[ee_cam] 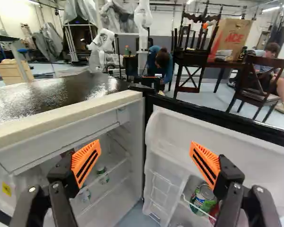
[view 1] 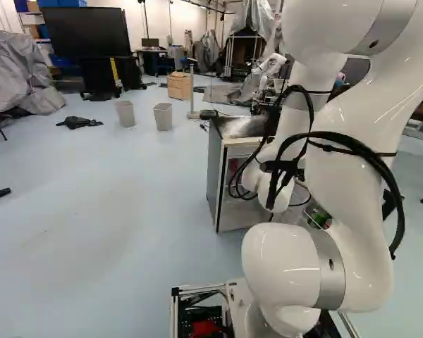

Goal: Grab a drink from the fridge

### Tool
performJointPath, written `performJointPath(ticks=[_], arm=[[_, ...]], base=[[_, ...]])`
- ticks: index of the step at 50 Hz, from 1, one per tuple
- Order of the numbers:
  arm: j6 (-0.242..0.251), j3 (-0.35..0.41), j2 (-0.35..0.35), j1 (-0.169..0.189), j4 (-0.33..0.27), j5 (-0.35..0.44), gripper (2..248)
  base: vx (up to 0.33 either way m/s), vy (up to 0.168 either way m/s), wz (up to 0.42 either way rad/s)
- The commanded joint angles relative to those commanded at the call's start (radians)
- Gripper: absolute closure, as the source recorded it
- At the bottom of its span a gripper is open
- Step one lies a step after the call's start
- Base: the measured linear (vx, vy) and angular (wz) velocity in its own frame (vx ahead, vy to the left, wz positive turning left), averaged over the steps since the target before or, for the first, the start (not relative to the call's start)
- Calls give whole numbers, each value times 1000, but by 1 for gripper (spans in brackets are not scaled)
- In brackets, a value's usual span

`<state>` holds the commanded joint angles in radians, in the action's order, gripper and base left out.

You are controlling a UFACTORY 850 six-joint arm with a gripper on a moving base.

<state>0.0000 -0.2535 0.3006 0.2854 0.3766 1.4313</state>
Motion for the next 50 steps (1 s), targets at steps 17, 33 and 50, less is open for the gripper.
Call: performJointPath(ticks=[17,33,50], arm=[[0,-13,10,45,-178,0,3],[0,-51,69,97,-346,0,3],[0,-99,149,154,-525,0,3]], base=[[0,0,0],[0,0,0],[0,0,0]])
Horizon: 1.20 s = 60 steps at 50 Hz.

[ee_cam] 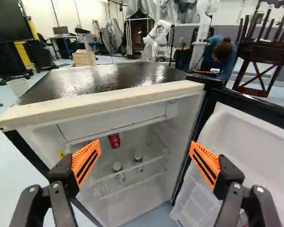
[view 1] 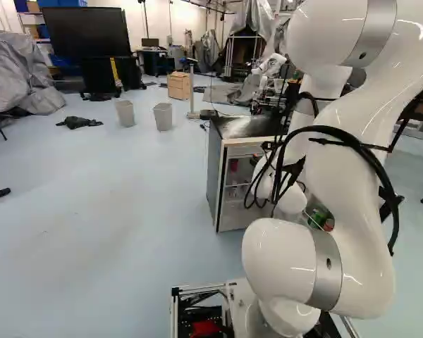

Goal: Grab a drink from the fridge

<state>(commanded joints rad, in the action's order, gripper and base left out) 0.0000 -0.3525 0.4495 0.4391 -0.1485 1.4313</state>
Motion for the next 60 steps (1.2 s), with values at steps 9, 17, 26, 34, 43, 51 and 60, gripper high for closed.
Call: performJointPath(ticks=[9,17,26,34,43,51,60], arm=[[0,-26,41,30,-95,0,3],[0,-48,78,56,-179,0,3],[0,-74,118,85,-274,0,3],[0,-97,154,111,-360,0,3],[0,-122,193,140,-452,0,3],[0,-148,230,164,-535,0,3],[0,-184,275,189,-592,0,3]], base=[[0,0,0],[0,0,0],[0,0,0],[0,0,0],[0,0,0],[0,0,0],[0,0,0]])
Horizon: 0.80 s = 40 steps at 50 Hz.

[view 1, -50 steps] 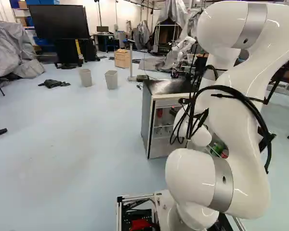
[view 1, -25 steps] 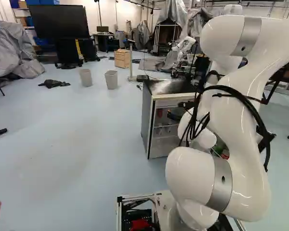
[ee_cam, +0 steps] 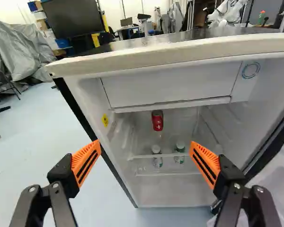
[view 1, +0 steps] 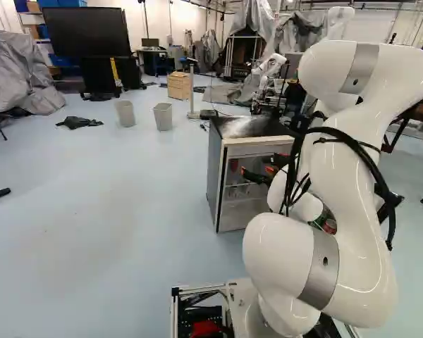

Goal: Grab a drink from the fridge

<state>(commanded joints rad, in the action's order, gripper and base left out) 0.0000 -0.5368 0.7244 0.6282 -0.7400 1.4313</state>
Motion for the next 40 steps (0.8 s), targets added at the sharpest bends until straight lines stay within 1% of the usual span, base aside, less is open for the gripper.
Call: performJointPath(ticks=[8,15,33,40], arm=[[0,-44,45,15,-12,0,3],[0,-86,85,19,-13,0,3],[0,-170,174,5,-14,0,3],[0,-198,206,-2,-26,0,3]], base=[[0,0,0],[0,0,0],[0,0,0],[0,0,0]])
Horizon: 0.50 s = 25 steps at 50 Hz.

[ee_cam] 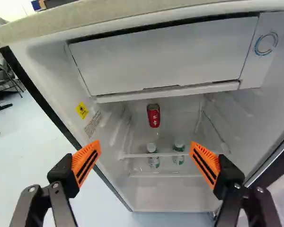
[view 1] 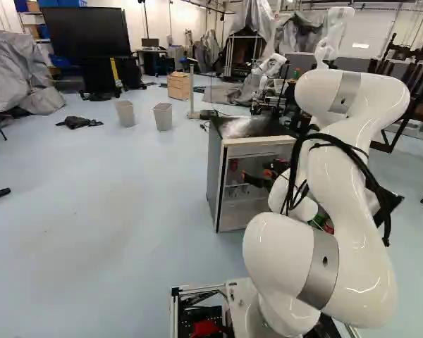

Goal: Grab a drink from the fridge

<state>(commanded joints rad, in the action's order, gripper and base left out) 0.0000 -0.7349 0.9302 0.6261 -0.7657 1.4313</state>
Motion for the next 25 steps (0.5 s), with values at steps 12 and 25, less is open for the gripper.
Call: performJointPath(ticks=[12,25], arm=[[0,-55,56,-12,-27,0,3],[0,-124,121,-31,-31,0,3]], base=[[0,0,0],[0,0,0]])
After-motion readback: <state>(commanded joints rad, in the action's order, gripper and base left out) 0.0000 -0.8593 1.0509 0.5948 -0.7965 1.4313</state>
